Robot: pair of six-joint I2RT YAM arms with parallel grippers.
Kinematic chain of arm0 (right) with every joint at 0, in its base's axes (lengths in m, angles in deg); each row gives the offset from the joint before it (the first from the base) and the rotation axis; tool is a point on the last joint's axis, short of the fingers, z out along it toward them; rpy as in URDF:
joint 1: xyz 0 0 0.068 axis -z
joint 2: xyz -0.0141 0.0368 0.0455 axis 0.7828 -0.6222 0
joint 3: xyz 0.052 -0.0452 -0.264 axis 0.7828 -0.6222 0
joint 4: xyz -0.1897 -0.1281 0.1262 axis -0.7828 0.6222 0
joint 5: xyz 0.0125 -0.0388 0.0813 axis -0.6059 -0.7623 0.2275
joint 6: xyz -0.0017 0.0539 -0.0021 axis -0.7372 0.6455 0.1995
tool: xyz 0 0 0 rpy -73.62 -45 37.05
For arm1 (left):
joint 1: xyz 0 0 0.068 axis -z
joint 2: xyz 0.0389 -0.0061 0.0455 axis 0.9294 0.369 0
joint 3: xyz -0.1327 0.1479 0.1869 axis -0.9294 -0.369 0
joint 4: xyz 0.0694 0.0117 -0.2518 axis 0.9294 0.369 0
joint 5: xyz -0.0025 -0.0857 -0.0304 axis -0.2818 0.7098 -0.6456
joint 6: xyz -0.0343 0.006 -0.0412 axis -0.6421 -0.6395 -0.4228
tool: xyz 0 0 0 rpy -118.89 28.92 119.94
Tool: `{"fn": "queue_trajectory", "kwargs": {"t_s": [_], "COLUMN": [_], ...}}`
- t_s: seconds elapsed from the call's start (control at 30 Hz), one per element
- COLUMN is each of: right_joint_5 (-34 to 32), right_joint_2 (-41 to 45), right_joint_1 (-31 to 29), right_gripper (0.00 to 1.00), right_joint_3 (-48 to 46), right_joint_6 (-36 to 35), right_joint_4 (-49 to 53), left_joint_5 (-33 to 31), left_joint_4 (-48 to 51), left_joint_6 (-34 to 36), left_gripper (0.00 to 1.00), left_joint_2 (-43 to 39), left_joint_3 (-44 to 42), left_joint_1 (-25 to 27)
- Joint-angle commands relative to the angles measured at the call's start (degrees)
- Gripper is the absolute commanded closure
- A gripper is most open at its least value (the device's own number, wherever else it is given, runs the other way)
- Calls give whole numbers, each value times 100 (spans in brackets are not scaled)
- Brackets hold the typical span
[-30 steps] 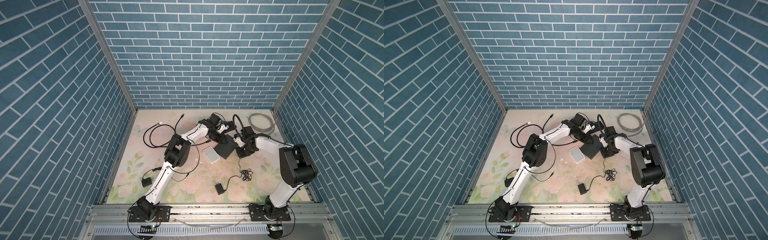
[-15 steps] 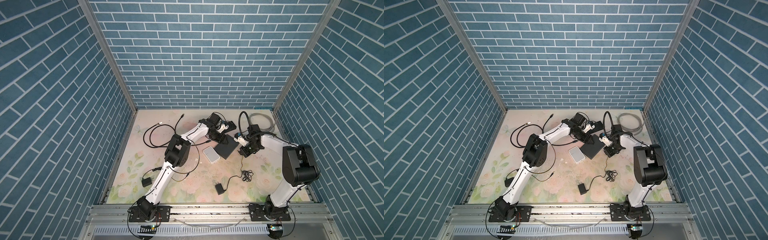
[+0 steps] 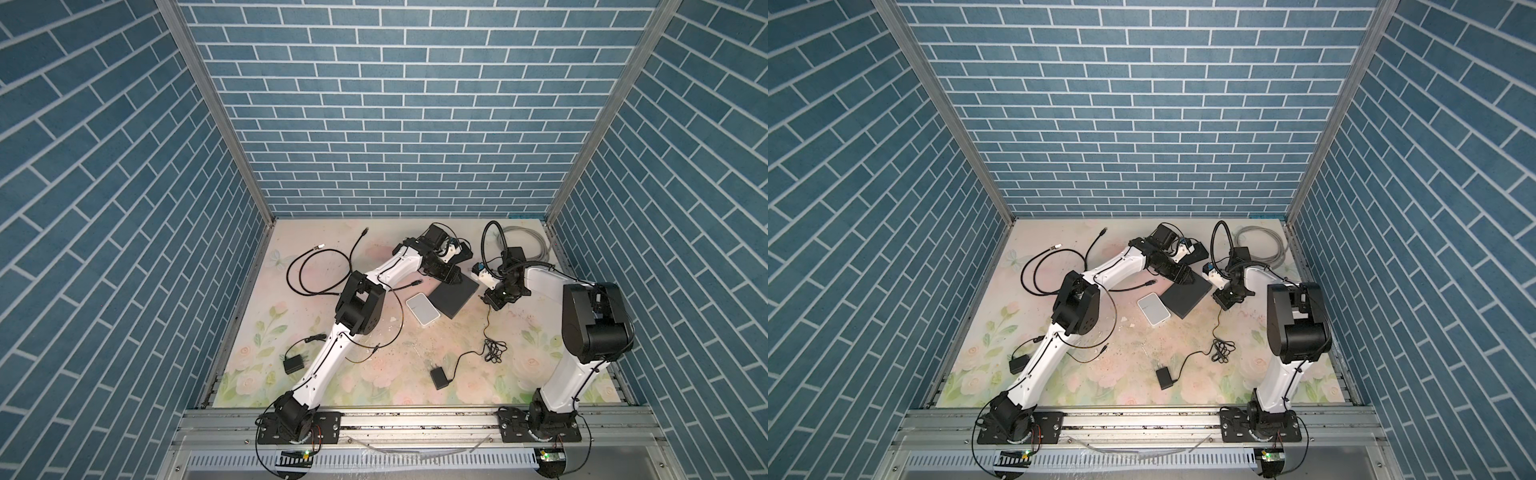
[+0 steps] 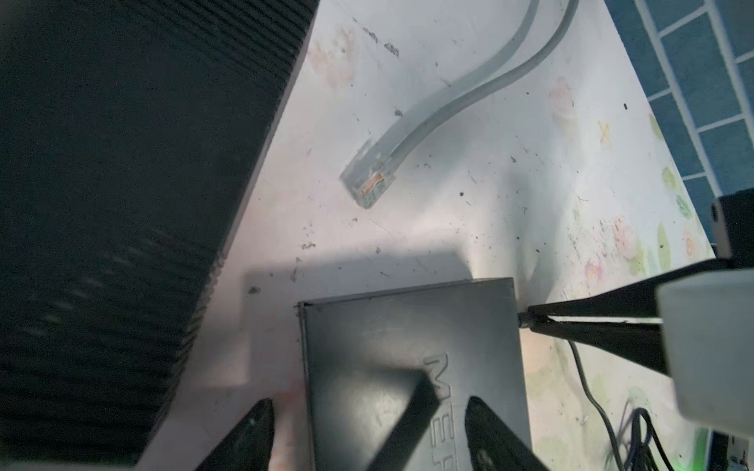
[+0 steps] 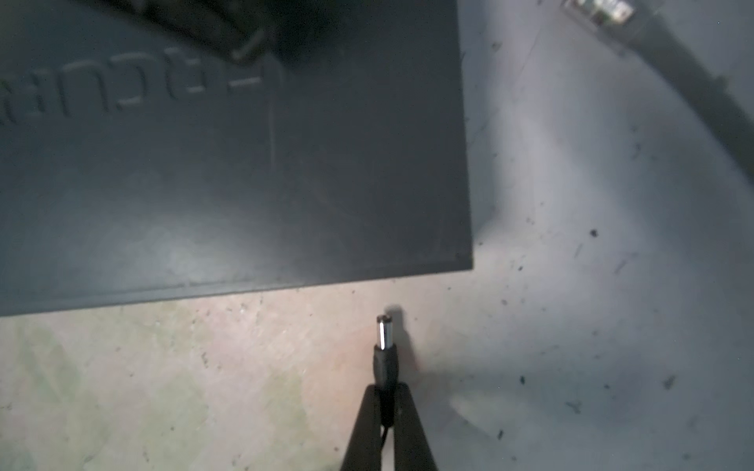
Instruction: Insert the plug into the switch port
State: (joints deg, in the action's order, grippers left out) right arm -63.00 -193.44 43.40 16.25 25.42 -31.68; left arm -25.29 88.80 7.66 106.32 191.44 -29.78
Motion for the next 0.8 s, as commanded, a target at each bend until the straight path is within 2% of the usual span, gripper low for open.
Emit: {"fn": "queue_trajectory", "kwargs": {"t_s": [0.0, 0.17, 0.43, 0.77], "right_joint_5": [29, 182, 528, 319], "right_joint_2": [-154, -172, -112, -119], "right_joint_1": [15, 21, 18, 15], "right_gripper": [100, 100, 100, 100], "right_joint_3": [342, 420, 426, 408], "right_joint_6": [-427, -570, -816, -653], "right_joint_4": [-70, -100, 364, -3], "left_joint_5": [-129, -65, -163, -89], "left_joint_4": [115, 62, -263, -224], "left_joint_6": [-99, -158, -642, -608], "left_gripper": [27, 34, 34, 37], "left_joint_2": [303, 235, -11, -48], "left_joint_3": [84, -127, -618, -724], "left_joint_1": [59, 70, 81, 80]}}
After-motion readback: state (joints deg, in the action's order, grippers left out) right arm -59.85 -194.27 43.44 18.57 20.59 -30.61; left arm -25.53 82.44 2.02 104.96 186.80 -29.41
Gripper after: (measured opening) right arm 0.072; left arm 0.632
